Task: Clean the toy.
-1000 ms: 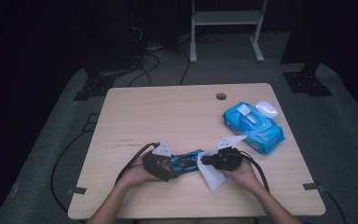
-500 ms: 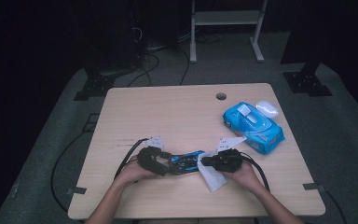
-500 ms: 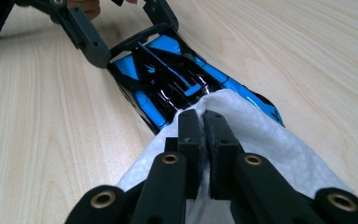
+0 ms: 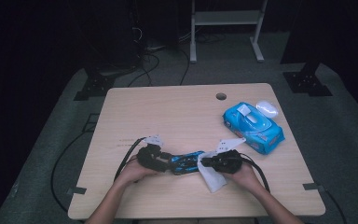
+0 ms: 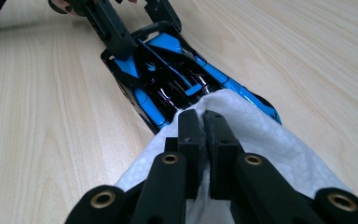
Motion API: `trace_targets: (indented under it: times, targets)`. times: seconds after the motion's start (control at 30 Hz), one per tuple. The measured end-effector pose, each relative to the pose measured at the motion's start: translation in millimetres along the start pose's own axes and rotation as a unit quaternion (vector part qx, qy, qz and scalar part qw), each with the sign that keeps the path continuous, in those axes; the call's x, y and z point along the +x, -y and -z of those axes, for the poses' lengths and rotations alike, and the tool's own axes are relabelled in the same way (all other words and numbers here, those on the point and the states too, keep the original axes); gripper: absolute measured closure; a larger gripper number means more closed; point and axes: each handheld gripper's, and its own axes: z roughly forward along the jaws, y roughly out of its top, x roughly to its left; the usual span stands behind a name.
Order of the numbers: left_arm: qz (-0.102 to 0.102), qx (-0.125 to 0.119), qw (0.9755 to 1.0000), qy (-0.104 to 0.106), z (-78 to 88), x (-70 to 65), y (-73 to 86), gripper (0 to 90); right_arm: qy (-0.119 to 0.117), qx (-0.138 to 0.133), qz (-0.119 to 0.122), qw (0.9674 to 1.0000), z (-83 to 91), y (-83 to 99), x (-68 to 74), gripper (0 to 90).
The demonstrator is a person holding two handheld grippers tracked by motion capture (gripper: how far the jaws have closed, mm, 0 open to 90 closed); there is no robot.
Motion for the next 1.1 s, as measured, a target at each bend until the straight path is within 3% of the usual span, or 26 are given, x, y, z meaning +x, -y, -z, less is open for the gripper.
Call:
trace_targets:
  times: [0.13,0.3,0.47,0.53,0.6,0.67,0.77,0.93,1.1]
  targets:
    - [0.001,0.0,1.0,-0.004,0.4,-1.2,-0.1,46.7,0.005,0.001,0.004,1.0,0.2,-0.3,1.2,85.1]
    - [-0.02,-0.004,0.9996,-0.017,1.4,-5.1,0.3,48.9,0.01,0.003,0.006,0.9999,0.9,-1.2,3.1,84.8]
    - [-0.023,-0.006,0.9995,-0.023,0.8,-7.4,0.1,49.2,0.001,0.002,-0.008,1.0,2.6,-0.4,-1.9,84.7]
    - [-0.011,0.013,0.9994,-0.031,1.0,-8.4,-3.9,47.3,0.008,0.004,-0.001,1.0,1.9,-0.8,0.6,84.9]
    - [0.022,0.025,0.9991,-0.028,0.8,-6.1,-5.3,43.2,0.014,0.006,0.003,0.9999,1.3,-1.3,2.9,85.1]
    - [0.042,0.029,0.9984,-0.025,0.9,-5.1,-5.4,43.3,0.017,0.006,0.006,0.9998,1.3,-1.3,3.8,85.0]
    - [0.057,0.025,0.998,-0.013,1.8,-4.4,-4.0,50.5,0.017,0.002,0.004,0.9999,1.3,-0.1,3.3,85.0]
    - [0.046,0.013,0.9988,-0.013,2.6,-6.1,-1.0,54.3,0.018,-0.003,0.004,0.9998,2.0,1.2,4.0,84.7]
    - [0.01,-0.004,0.9995,-0.031,3.6,-14.2,2.1,54.6,0.014,-0.004,0.004,0.9999,4.5,1.8,2.5,83.6]
